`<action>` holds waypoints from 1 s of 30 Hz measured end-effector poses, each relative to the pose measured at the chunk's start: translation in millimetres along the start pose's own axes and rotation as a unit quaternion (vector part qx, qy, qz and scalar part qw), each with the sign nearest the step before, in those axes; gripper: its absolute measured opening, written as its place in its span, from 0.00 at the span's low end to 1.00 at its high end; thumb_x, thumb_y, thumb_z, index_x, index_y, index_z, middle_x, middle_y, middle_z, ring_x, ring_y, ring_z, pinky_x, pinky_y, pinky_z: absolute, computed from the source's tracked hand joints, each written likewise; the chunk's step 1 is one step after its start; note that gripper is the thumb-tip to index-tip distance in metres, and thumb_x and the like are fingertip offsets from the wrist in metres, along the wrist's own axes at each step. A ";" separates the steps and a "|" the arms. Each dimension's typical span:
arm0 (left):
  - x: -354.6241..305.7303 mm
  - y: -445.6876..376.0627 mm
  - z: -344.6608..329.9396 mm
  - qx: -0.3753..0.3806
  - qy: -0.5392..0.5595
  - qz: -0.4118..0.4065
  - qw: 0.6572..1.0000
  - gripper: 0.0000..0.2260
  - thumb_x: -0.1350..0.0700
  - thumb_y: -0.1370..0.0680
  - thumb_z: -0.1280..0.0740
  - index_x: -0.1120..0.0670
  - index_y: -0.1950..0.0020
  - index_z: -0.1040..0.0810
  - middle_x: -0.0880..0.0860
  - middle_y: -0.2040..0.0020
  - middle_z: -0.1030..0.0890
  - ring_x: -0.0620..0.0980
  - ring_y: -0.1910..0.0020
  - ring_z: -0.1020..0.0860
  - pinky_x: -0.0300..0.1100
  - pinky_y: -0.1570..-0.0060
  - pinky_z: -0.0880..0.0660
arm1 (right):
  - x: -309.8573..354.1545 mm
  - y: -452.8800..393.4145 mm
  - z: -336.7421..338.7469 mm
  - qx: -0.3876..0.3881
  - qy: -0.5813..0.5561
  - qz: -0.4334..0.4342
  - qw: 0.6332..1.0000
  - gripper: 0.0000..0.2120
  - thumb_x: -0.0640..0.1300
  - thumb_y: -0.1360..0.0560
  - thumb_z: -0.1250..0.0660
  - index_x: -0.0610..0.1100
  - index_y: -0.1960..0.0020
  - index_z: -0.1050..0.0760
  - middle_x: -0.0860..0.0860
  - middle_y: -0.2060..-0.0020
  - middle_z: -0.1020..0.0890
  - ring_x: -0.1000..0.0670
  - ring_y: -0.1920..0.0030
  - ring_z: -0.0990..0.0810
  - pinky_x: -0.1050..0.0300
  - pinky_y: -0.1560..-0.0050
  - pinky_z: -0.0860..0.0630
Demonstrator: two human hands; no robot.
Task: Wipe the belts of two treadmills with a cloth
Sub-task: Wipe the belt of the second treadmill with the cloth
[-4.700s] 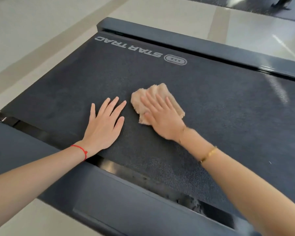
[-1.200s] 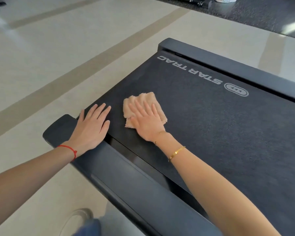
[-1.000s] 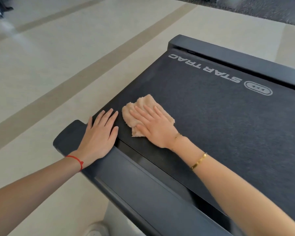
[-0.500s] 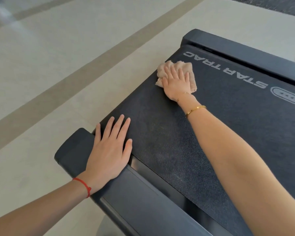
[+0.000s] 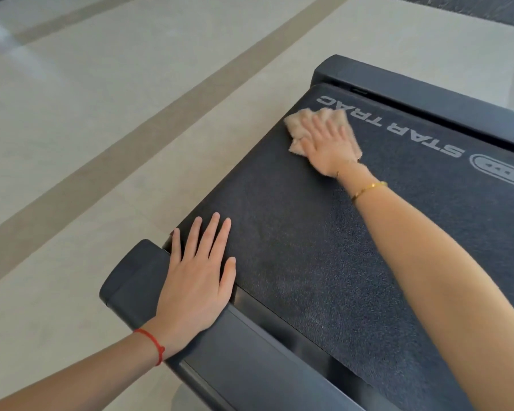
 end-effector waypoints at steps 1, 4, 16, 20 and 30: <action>0.0 -0.4 0.1 -0.001 -0.001 0.000 1.000 0.29 0.43 0.18 0.59 0.49 0.18 0.57 0.50 0.17 0.52 0.55 0.19 0.51 0.60 0.22 0.51 | -13.8 -7.2 3.0 0.005 -0.010 -0.043 0.999 0.26 0.53 0.15 0.60 0.50 0.19 0.59 0.49 0.20 0.56 0.43 0.21 0.58 0.44 0.22 0.62; -0.2 -1.0 0.7 -0.001 -0.002 -0.002 1.000 0.29 0.43 0.18 0.58 0.50 0.18 0.55 0.51 0.18 0.50 0.56 0.19 0.50 0.60 0.22 0.50 | -16.6 -9.3 0.3 0.023 -0.029 -0.087 0.996 0.26 0.54 0.16 0.60 0.52 0.19 0.58 0.51 0.20 0.56 0.42 0.21 0.59 0.41 0.23 0.63; -1.3 -2.7 0.5 0.001 -0.001 -0.016 1.000 0.31 0.42 0.21 0.64 0.50 0.18 0.58 0.52 0.17 0.54 0.56 0.19 0.55 0.59 0.22 0.54 | 98.3 177.9 -38.9 0.012 -0.019 0.199 0.980 0.25 0.54 0.15 0.53 0.55 0.20 0.53 0.56 0.20 0.51 0.50 0.21 0.58 0.48 0.22 0.62; 0.1 -2.6 0.0 -0.006 0.011 -0.019 1.000 0.28 0.44 0.18 0.60 0.50 0.18 0.58 0.52 0.17 0.54 0.57 0.19 0.55 0.60 0.22 0.54 | 47.3 167.0 -25.0 -0.004 -0.016 0.102 0.995 0.25 0.52 0.15 0.54 0.54 0.20 0.55 0.54 0.20 0.52 0.48 0.20 0.57 0.48 0.22 0.60; -4.2 -15.1 -0.7 0.006 0.037 -0.063 0.997 0.28 0.46 0.16 0.55 0.52 0.18 0.58 0.51 0.17 0.56 0.54 0.19 0.60 0.62 0.23 0.60 | 25.1 203.4 -28.0 0.002 -0.027 -0.029 0.999 0.25 0.54 0.15 0.55 0.56 0.20 0.56 0.54 0.20 0.56 0.44 0.20 0.59 0.44 0.23 0.64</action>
Point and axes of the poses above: each hand's wrist, its own y-axis away from the middle knuckle, its own z-axis out of the back of the hand, x = y × z, the point moved 6 cm from there along -y, towards the middle knuckle
